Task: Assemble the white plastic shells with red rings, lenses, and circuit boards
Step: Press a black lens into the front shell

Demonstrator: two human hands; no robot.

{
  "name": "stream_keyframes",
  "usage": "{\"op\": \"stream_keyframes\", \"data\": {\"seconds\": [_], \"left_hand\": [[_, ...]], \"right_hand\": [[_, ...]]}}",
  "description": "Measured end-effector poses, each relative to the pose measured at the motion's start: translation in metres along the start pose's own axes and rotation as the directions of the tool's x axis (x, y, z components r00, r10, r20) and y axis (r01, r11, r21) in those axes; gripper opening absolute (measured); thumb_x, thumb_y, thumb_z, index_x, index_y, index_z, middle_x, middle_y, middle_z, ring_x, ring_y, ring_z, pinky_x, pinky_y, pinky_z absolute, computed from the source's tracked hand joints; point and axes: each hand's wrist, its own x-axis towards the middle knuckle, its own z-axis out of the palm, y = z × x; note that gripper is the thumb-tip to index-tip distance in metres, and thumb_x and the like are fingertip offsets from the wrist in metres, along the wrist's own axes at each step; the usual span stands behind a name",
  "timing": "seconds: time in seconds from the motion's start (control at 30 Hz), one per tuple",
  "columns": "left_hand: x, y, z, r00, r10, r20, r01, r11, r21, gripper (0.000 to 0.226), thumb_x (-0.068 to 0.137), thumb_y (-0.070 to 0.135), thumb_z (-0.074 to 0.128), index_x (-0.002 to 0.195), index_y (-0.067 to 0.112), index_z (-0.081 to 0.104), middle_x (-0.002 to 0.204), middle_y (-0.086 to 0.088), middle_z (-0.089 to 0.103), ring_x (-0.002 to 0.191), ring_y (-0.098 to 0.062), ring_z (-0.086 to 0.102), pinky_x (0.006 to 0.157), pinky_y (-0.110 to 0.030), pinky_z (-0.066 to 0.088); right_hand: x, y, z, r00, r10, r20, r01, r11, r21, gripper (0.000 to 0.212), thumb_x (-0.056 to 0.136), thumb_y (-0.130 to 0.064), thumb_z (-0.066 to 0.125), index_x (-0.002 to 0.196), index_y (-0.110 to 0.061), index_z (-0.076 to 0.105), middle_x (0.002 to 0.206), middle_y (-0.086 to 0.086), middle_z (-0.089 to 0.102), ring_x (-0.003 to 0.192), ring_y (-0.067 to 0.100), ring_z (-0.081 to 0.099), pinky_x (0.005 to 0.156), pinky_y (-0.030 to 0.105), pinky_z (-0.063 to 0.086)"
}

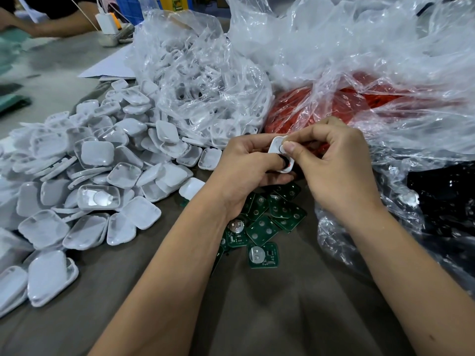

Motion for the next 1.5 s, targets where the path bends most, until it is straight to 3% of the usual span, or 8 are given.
{"op": "stream_keyframes", "data": {"seconds": [0.4, 0.67, 0.9, 1.1, 1.33, 1.5], "left_hand": [[0.000, 0.000, -0.001, 1.000, -0.002, 0.000, 0.002, 1.000, -0.009, 0.036, 0.089, -0.018, 0.057, 0.116, 0.000, 0.074, 0.099, -0.016, 0.069, 0.078, -0.015, 0.070, 0.066, -0.020, 0.057], [0.000, -0.001, 0.000, 1.000, 0.007, 0.002, -0.007, 1.000, -0.002, 0.035, 0.088, -0.018, 0.057, 0.112, 0.001, 0.075, 0.092, -0.012, 0.071, 0.075, -0.016, 0.071, 0.064, -0.020, 0.057], [0.001, -0.003, -0.001, 0.999, 0.031, 0.011, -0.032, 0.999, 0.036, 0.037, 0.087, -0.018, 0.056, 0.110, 0.003, 0.076, 0.091, -0.012, 0.072, 0.075, -0.015, 0.071, 0.065, -0.021, 0.057], [0.001, -0.003, -0.002, 0.999, 0.032, 0.012, -0.033, 0.999, 0.015, 0.039, 0.086, -0.019, 0.057, 0.100, 0.011, 0.079, 0.089, -0.012, 0.073, 0.077, -0.021, 0.073, 0.065, -0.022, 0.058], [0.000, -0.003, -0.005, 0.999, 0.016, 0.049, -0.017, 0.999, 0.028, 0.035, 0.088, -0.019, 0.055, 0.109, 0.001, 0.075, 0.082, -0.009, 0.072, 0.075, -0.019, 0.072, 0.063, -0.022, 0.057], [0.000, -0.003, -0.005, 0.998, 0.001, 0.064, -0.002, 1.000, 0.020, 0.034, 0.089, -0.018, 0.054, 0.108, 0.001, 0.074, 0.088, -0.014, 0.074, 0.082, -0.022, 0.074, 0.064, -0.023, 0.057]], "right_hand": [[0.001, 0.002, 0.001, 1.000, 0.010, 0.001, -0.011, 1.000, 0.017, 0.008, 0.089, -0.023, 0.082, 0.091, -0.029, 0.078, 0.095, -0.007, 0.065, 0.081, 0.002, 0.063, 0.072, 0.011, 0.047], [0.000, 0.001, 0.002, 0.999, -0.047, -0.016, 0.046, 0.998, -0.039, 0.007, 0.089, -0.018, 0.082, 0.093, -0.022, 0.079, 0.096, 0.000, 0.066, 0.086, 0.012, 0.064, 0.080, 0.026, 0.052], [-0.004, -0.001, 0.003, 0.992, -0.113, -0.061, 0.109, 0.992, -0.071, 0.010, 0.084, -0.014, 0.085, 0.090, -0.018, 0.079, 0.088, -0.003, 0.070, 0.078, 0.006, 0.065, 0.072, 0.019, 0.052], [-0.002, 0.002, 0.002, 0.996, -0.047, -0.072, 0.048, 0.999, 0.022, 0.017, 0.082, -0.016, 0.088, 0.090, -0.018, 0.072, 0.080, -0.008, 0.071, 0.072, 0.008, 0.067, 0.067, 0.025, 0.058], [0.003, 0.008, -0.004, 0.998, 0.061, 0.030, -0.065, 0.985, 0.158, 0.014, 0.084, -0.011, 0.086, 0.088, -0.019, 0.075, 0.076, -0.002, 0.077, 0.063, 0.013, 0.075, 0.058, 0.035, 0.064], [0.004, 0.008, -0.006, 0.997, 0.065, 0.029, -0.069, 0.983, 0.170, 0.014, 0.082, -0.011, 0.087, 0.086, -0.020, 0.077, 0.075, -0.005, 0.078, 0.061, 0.013, 0.076, 0.059, 0.036, 0.065]]}}
